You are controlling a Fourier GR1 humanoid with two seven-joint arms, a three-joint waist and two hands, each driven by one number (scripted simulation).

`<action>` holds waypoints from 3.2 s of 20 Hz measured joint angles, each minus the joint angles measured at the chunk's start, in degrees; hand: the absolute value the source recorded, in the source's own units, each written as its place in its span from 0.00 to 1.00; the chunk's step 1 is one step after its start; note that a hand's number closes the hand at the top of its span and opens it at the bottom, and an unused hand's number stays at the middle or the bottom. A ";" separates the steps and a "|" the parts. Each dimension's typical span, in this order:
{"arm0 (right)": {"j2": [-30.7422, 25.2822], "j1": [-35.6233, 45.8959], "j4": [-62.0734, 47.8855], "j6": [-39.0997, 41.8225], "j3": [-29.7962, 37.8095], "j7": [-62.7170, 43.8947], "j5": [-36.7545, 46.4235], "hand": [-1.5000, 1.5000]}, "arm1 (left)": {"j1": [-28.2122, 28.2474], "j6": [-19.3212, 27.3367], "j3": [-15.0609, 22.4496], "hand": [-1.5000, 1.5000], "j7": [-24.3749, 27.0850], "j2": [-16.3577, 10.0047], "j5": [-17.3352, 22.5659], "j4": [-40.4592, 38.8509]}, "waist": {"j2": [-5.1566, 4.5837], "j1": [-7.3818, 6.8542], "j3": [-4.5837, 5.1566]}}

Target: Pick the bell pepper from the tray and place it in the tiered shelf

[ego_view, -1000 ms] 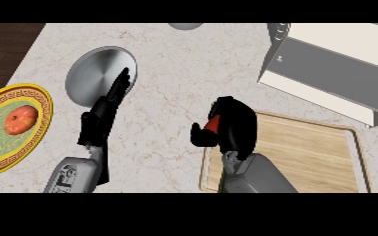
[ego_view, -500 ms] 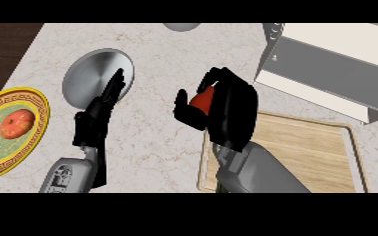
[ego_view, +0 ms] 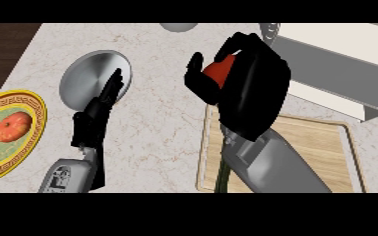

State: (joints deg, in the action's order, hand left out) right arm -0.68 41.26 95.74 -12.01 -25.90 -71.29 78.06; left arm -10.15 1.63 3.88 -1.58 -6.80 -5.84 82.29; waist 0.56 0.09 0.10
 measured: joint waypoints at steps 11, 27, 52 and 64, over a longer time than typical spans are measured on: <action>-0.07 8.10 1.68 9.70 13.24 3.48 7.72 1.00 | 2.37 -0.17 0.54 0.50 0.75 0.14 -0.54 1.33 | -0.22 0.12 -0.03; -6.87 15.39 -1.32 18.27 29.60 12.07 10.75 1.00 | 1.25 -0.32 0.17 0.50 0.24 1.07 -1.07 1.10 | -0.49 -0.19 -0.06; -15.16 11.34 -21.80 -14.49 40.20 27.76 -0.69 1.00 | 0.21 -2.18 -1.34 0.50 0.10 1.13 -1.03 0.58 | -0.73 -0.56 -0.12; -19.85 6.72 -26.54 -15.80 43.64 23.30 2.92 0.00 | -0.46 -1.32 -1.40 0.50 -1.30 1.98 -2.05 1.38 | -0.53 -0.24 -0.07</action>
State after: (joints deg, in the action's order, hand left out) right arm -20.53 47.98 69.20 -27.82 17.74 -47.99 80.98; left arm -10.61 0.31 2.48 -2.88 -4.81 -7.89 83.67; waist 0.02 -0.14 0.03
